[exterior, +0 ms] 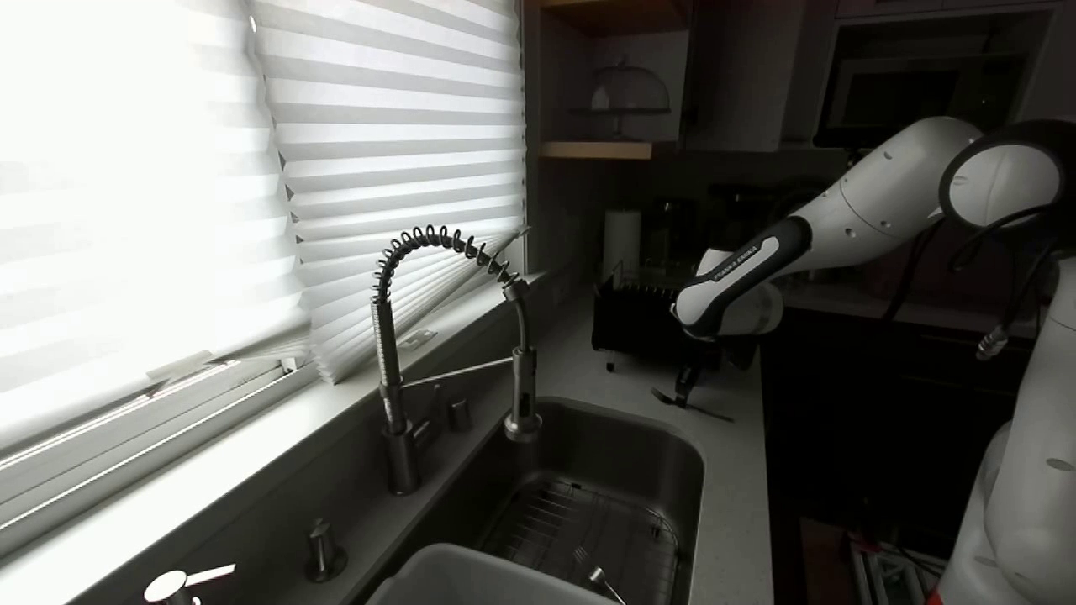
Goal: Put the fork in the utensil drying rack
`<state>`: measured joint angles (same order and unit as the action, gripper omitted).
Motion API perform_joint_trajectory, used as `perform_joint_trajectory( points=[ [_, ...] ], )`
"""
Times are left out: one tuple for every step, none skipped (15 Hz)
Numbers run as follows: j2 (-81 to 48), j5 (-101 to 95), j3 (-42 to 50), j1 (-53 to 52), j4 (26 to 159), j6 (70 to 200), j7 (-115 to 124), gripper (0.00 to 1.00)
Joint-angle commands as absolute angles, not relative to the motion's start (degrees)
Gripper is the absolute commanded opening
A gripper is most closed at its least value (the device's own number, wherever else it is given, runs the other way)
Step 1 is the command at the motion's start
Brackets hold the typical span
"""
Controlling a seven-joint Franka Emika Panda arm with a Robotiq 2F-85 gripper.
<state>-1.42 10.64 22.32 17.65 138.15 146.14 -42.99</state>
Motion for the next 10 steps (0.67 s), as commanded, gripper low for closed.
perform_joint_trajectory(
  points=[
    [-2.89, 11.78, 20.93, 18.76, 137.22, 145.63, -44.15, 0.02],
    [-2.38, 11.25, 20.75, 18.66, 137.38, 145.68, -43.77, 0.02],
    [-1.72, 10.43, 20.62, 18.59, 137.59, 145.72, -43.08, 0.02],
    [-0.77, 9.62, 20.51, 18.55, 137.82, 145.50, -42.60, 0.02],
    [-0.05, 8.90, 20.44, 18.55, 137.95, 145.44, -42.15, 0.02],
    [1.04, 7.98, 20.45, 18.58, 138.09, 144.90, -41.46, 0.02],
    [1.93, 6.60, 20.52, 18.60, 138.14, 144.59, -40.65, 0.02],
    [3.33, 4.31, 20.74, 18.71, 138.20, 143.52, -39.17, 0.02],
    [4.22, 2.77, 20.80, 18.76, 138.15, 143.12, -38.09, 0.02],
    [5.99, 1.62, 20.84, 18.78, 138.29, 142.28, -37.05, 0.02]
  ],
)
